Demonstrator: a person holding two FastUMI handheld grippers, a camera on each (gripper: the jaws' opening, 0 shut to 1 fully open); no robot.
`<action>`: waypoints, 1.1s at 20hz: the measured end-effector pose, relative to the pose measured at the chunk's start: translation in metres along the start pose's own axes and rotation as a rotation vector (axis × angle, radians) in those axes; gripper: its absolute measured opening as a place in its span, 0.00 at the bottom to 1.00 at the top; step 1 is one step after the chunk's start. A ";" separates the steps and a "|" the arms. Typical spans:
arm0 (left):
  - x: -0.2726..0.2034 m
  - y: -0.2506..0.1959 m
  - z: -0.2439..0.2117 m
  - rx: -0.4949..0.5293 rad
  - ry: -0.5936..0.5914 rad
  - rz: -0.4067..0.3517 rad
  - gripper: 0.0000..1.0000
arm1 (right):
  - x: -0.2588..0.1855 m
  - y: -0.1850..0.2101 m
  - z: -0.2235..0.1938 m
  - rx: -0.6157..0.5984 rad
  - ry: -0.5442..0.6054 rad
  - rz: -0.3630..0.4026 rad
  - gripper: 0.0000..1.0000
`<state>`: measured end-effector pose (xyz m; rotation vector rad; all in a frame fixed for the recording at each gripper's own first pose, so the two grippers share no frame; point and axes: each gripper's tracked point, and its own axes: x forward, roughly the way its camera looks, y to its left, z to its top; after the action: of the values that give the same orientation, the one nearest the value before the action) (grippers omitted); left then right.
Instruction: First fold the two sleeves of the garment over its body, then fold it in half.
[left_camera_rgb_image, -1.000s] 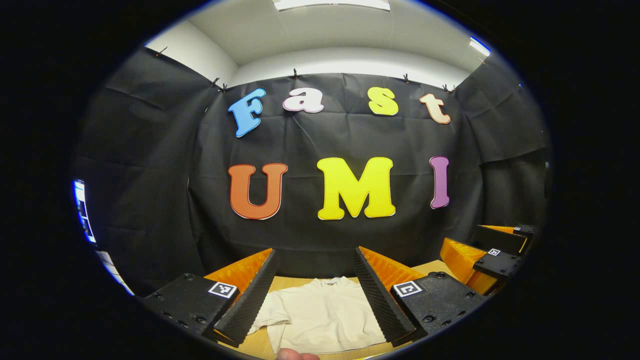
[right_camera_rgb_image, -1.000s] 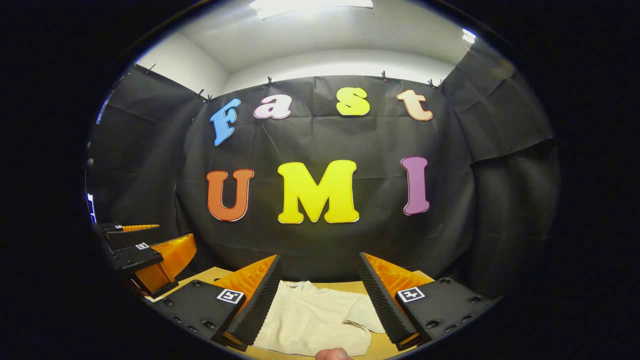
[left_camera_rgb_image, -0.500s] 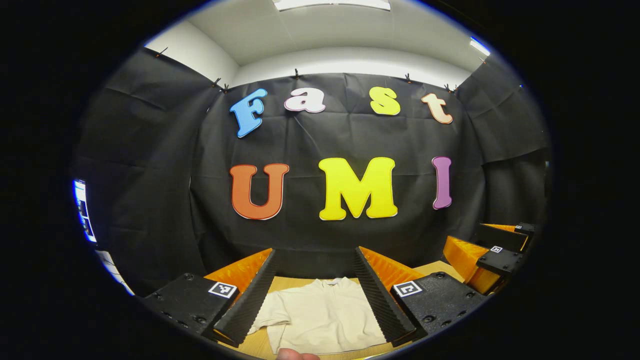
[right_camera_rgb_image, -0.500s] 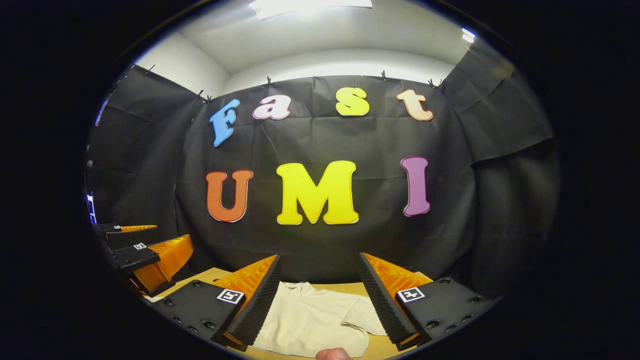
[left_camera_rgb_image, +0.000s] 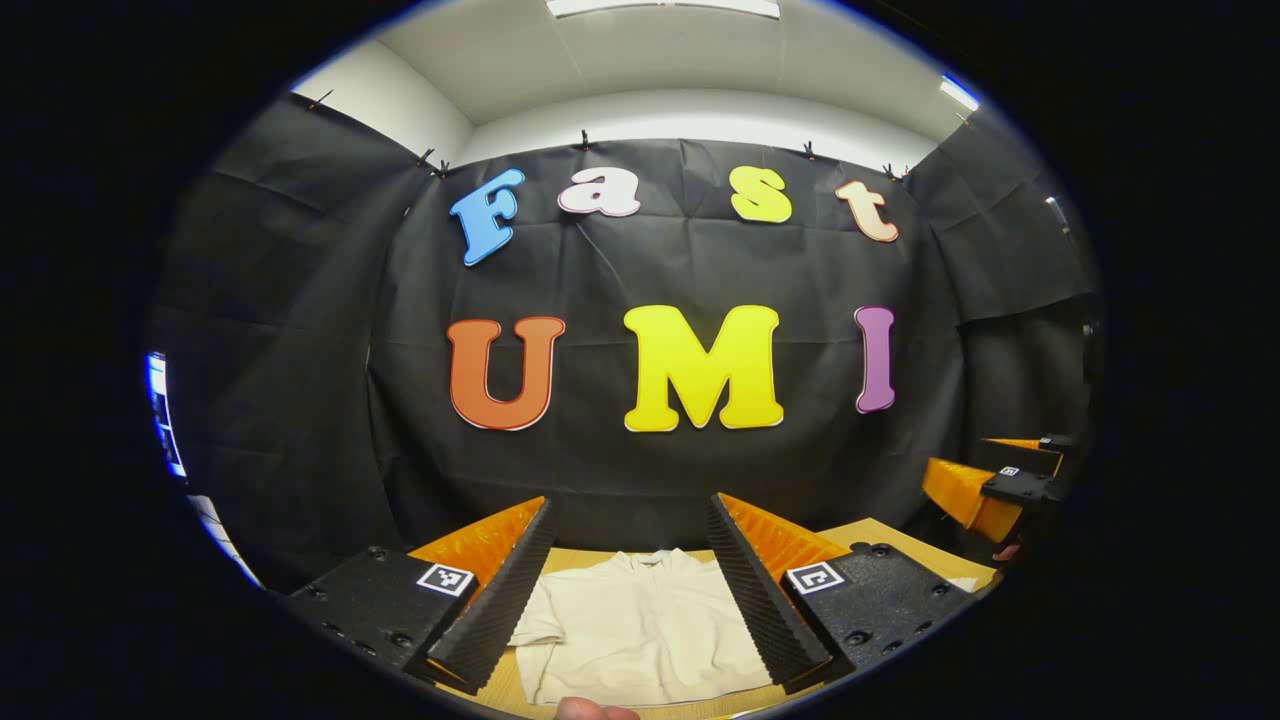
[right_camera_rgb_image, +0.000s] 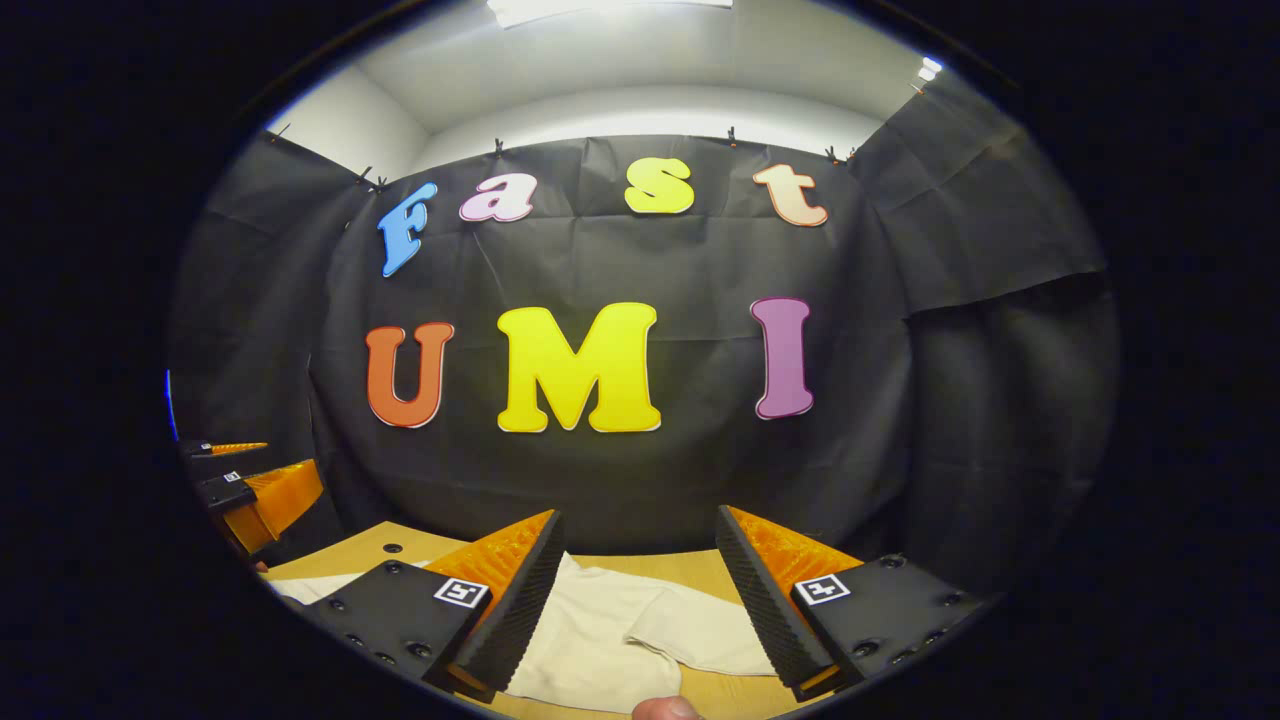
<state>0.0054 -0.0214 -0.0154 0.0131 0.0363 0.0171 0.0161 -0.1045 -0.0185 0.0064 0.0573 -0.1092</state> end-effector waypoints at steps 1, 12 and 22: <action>-0.001 -0.004 -0.005 0.004 0.011 -0.005 0.98 | 0.000 -0.013 -0.004 -0.012 0.006 -0.013 0.95; 0.010 -0.045 -0.039 -0.014 0.116 -0.043 0.97 | -0.013 -0.166 -0.107 -0.073 0.278 -0.158 0.95; 0.023 -0.057 -0.053 0.046 0.158 -0.051 0.98 | -0.010 -0.237 -0.258 0.000 0.673 -0.199 0.94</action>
<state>0.0270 -0.0774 -0.0701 0.0566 0.1948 -0.0337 -0.0340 -0.3369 -0.2762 0.0373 0.7311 -0.3024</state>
